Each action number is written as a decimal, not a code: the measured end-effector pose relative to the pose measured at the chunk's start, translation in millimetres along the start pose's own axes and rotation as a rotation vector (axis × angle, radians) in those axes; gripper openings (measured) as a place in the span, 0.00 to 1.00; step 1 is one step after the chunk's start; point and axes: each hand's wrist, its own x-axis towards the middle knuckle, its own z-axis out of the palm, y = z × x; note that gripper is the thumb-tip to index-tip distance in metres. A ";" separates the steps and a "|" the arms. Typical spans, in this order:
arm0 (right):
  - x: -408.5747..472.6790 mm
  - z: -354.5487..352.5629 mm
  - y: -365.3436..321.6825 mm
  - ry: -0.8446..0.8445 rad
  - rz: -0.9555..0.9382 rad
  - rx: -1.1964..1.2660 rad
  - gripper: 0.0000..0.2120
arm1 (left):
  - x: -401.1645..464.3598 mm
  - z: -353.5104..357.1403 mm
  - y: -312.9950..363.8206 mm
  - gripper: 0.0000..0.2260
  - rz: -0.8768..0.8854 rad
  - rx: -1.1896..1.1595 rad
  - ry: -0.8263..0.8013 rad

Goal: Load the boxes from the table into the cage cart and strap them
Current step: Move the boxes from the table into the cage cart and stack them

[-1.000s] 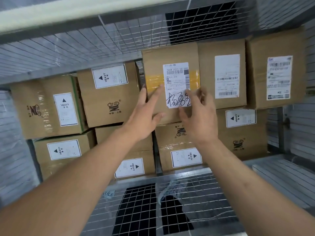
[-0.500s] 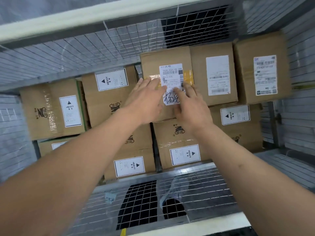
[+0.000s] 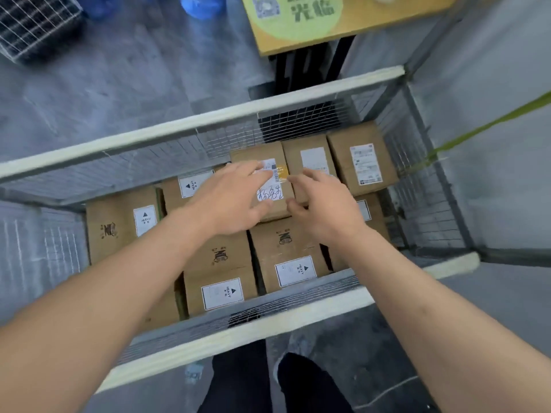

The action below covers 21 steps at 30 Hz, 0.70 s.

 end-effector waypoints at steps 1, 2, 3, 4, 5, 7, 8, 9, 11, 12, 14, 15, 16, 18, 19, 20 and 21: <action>-13.0 -15.2 -5.1 0.010 -0.001 -0.008 0.24 | -10.7 -13.8 10.9 0.29 0.009 0.014 0.019; -26.6 -29.9 -10.1 0.022 -0.002 -0.013 0.24 | -21.4 -26.7 21.9 0.29 0.018 0.030 0.036; -40.8 -43.9 -15.1 0.036 -0.003 -0.011 0.24 | -32.3 -39.8 33.7 0.29 0.026 0.043 0.052; -55.3 -57.9 -20.3 0.050 -0.006 -0.006 0.24 | -43.0 -52.0 45.0 0.29 0.030 0.053 0.067; -69.7 -71.1 -25.3 0.062 -0.008 0.002 0.25 | -54.0 -63.5 56.1 0.29 0.036 0.060 0.082; -97.5 -96.4 -33.2 0.088 -0.016 0.004 0.25 | -74.7 -84.9 77.4 0.29 0.058 0.068 0.119; -110.9 -109.1 -36.6 0.104 -0.018 -0.003 0.25 | -84.0 -94.0 86.9 0.29 0.068 0.073 0.135; -124.0 -121.9 -39.2 0.122 -0.020 -0.010 0.25 | -93.2 -103.4 96.9 0.29 0.073 0.079 0.146; -149.0 -146.0 -42.9 0.164 -0.025 -0.031 0.25 | -109.3 -120.1 116.2 0.29 0.092 0.090 0.173; -161.4 -157.6 -44.0 0.184 -0.024 -0.043 0.26 | -116.7 -127.7 125.7 0.29 0.105 0.097 0.187; -187.5 -180.3 -45.9 0.214 -0.011 -0.062 0.26 | -131.8 -143.6 146.8 0.30 0.121 0.117 0.211; -200.5 -191.5 -47.2 0.226 -0.002 -0.066 0.27 | -138.6 -151.7 157.1 0.30 0.133 0.131 0.222; -213.7 -202.8 -48.6 0.239 0.007 -0.069 0.27 | -145.4 -160.4 167.6 0.30 0.149 0.148 0.230; -240.1 -224.6 -52.6 0.279 0.031 -0.083 0.26 | -157.5 -177.5 188.3 0.30 0.187 0.185 0.247; -252.9 -234.0 -54.6 0.303 0.045 -0.095 0.25 | -161.9 -185.2 197.2 0.29 0.209 0.196 0.257; -264.7 -241.5 -56.0 0.326 0.060 -0.105 0.25 | -165.0 -192.5 205.6 0.29 0.233 0.204 0.269; -275.7 -247.6 -57.0 0.345 0.081 -0.112 0.25 | -166.5 -198.6 212.8 0.28 0.258 0.213 0.274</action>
